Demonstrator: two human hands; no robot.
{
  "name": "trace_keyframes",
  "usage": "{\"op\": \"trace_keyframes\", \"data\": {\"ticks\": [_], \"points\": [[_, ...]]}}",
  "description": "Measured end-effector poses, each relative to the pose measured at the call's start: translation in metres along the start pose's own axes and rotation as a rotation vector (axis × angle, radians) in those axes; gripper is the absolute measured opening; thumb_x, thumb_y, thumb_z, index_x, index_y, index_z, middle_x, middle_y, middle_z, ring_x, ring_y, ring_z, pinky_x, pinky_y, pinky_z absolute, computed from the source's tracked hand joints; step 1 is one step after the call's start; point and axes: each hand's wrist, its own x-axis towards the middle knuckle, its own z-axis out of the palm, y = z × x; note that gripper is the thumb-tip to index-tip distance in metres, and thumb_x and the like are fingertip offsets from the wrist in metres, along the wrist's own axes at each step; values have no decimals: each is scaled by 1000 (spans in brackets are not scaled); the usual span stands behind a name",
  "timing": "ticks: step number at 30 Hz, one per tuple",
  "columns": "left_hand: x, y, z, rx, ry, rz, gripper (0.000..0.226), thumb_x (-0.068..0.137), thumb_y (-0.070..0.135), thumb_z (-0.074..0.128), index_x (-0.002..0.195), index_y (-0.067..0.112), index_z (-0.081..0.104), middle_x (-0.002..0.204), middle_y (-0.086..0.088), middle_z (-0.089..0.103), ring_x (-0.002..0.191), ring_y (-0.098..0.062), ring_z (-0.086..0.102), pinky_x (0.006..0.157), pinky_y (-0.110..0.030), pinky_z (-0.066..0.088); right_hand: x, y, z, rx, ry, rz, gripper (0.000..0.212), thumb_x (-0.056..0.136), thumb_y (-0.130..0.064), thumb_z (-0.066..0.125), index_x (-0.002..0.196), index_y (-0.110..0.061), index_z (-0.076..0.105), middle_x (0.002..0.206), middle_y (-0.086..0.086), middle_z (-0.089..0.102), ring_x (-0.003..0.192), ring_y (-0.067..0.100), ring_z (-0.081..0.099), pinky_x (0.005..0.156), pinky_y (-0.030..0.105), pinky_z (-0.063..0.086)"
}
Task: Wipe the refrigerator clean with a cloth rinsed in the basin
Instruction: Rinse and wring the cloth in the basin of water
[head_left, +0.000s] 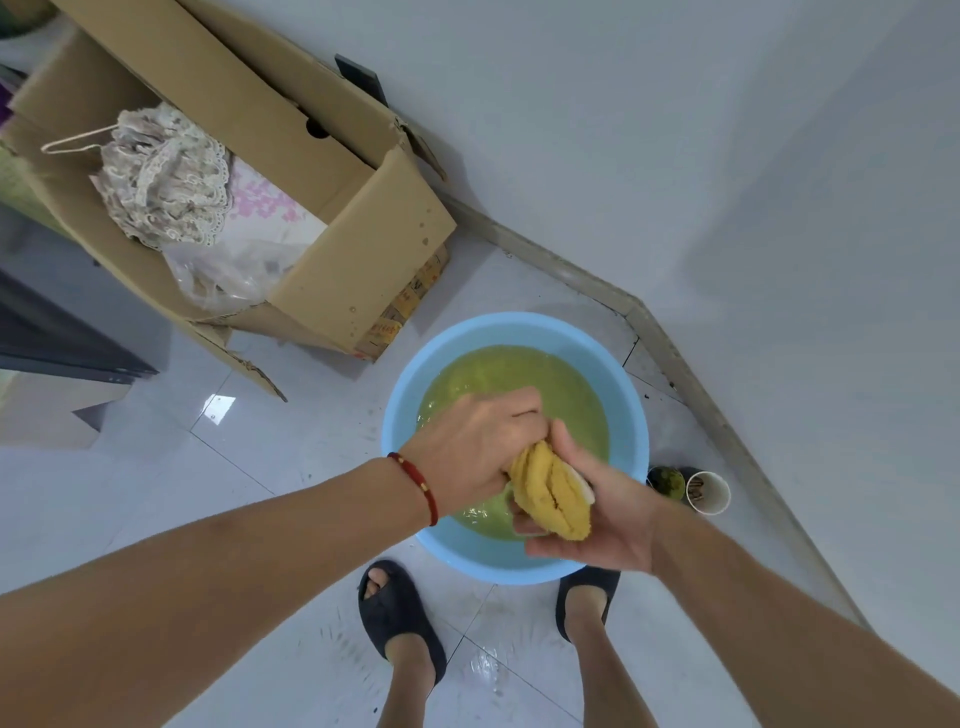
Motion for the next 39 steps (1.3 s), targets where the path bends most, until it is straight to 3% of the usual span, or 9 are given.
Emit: {"op": "trace_keyframes", "data": {"ticks": [4, 6, 9, 12, 16, 23, 28, 34, 39], "points": [[1, 2, -9, 82, -23, 141, 16, 79, 5, 69, 92, 13, 66, 93, -1, 58, 70, -21, 56, 53, -34, 44, 12, 22, 11, 115, -352, -114, 83, 76, -63, 80, 135, -6, 65, 134, 18, 65, 123, 31, 65, 86, 39, 62], [1, -3, -16, 187, -87, 189, 7, 81, 10, 65, 86, 15, 64, 85, 0, 56, 61, -21, 55, 47, -28, 30, 8, 14, 19, 17, -413, -102, 62, 92, -37, 76, 140, -5, 57, 125, 18, 71, 110, 25, 73, 69, 23, 62], [6, -6, -25, 345, -269, 189, 21, 60, 11, 79, 71, 15, 62, 67, 0, 56, 46, -22, 53, 43, -22, 23, 4, -6, 26, -327, -92, 22, 30, 93, -9, 66, 122, -5, 59, 72, 2, 61, 53, 10, 54, 40, 15, 38], [17, 6, -23, 525, -470, 66, 18, 75, 5, 71, 72, 18, 59, 68, -1, 57, 58, -27, 58, 50, -28, 31, 11, -15, 28, -776, 197, 62, 2, 86, -9, 63, 87, -7, 64, 66, 8, 53, 54, 20, 46, 47, 24, 34], [28, 13, -6, 487, -502, -230, 28, 84, 8, 59, 67, 22, 41, 71, 2, 43, 68, -25, 47, 62, -31, 41, 29, -11, 20, -1228, 511, -91, 20, 84, -16, 67, 70, -16, 53, 61, -1, 56, 55, 17, 53, 51, 24, 42], [17, 10, 25, -33, -512, -552, 25, 77, 21, 67, 69, 27, 45, 64, 11, 49, 70, -22, 55, 60, -28, 42, 33, -13, 3, -2006, 504, -287, 44, 94, -27, 60, 130, -5, 48, 99, 12, 71, 90, 36, 68, 69, 40, 52], [12, 14, 31, -234, -562, -729, 30, 74, 12, 68, 54, 16, 45, 46, 4, 43, 43, -13, 42, 40, -19, 31, 28, -9, -2, -2313, 463, -519, 28, 92, -26, 63, 109, -6, 54, 80, 6, 70, 63, 34, 68, 51, 32, 34], [11, 17, 17, 69, -482, -535, 27, 81, 13, 65, 65, 23, 45, 63, 2, 52, 63, -23, 56, 55, -29, 41, 27, -3, 10, -1942, 586, -267, 35, 90, -21, 62, 118, -7, 48, 83, 0, 58, 74, 29, 59, 62, 38, 50], [-1, 14, 8, 379, -333, -102, 22, 92, -1, 53, 103, 13, 65, 94, -5, 67, 83, -29, 66, 58, -34, 34, 4, -20, 4, -946, 80, 117, 23, 75, -17, 67, 89, -10, 50, 85, 7, 46, 83, 22, 52, 81, 36, 52]]}}
